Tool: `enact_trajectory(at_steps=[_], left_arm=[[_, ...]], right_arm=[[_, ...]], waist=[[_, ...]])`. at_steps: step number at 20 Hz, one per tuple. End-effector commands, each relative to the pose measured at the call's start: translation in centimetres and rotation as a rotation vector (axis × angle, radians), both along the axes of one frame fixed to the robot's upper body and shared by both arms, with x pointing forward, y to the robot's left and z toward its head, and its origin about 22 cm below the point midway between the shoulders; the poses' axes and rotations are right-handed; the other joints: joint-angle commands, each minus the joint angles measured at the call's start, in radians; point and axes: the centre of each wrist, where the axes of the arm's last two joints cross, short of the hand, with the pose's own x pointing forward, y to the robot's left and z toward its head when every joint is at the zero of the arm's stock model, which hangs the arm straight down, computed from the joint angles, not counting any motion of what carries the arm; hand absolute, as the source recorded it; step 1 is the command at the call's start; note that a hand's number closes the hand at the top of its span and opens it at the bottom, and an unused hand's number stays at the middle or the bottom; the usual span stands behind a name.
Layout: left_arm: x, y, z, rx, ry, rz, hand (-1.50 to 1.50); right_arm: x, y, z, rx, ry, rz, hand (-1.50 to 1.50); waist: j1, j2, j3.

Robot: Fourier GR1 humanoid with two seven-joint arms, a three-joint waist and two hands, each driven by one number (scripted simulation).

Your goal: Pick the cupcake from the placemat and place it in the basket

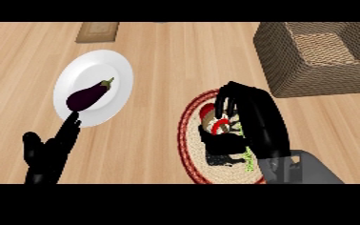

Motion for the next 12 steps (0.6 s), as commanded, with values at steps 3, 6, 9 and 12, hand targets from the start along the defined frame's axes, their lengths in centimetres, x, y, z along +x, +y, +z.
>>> enact_trajectory(at_steps=[3, 6, 9, 12], left_arm=[[-1.5, 0.5, -2.6, -0.004, 0.148, 0.027, 0.0], [-0.2, -0.6, -2.1, -0.016, 0.132, 0.022, 0.0], [-2.3, 0.7, -3.1, -0.018, 0.152, 0.003, 0.0], [-0.9, 0.6, -1.7, 0.0, 0.139, 0.004, 0.0]], right_arm=[[-1.1, -4.3, 7.2, 0.229, -0.199, -0.118, 1.5], [-1.4, -7.1, 10.5, 0.22, -0.239, -0.187, 1.5], [-1.8, -9.0, 13.6, 0.189, -0.247, -0.256, 1.5], [0.2, -12.1, 16.2, 0.234, -0.247, -0.333, 1.5]], waist=[[0.008, 0.013, -0.017], [0.008, 0.015, -0.017], [0.019, 0.012, -0.018], [0.031, 0.017, -0.017]])
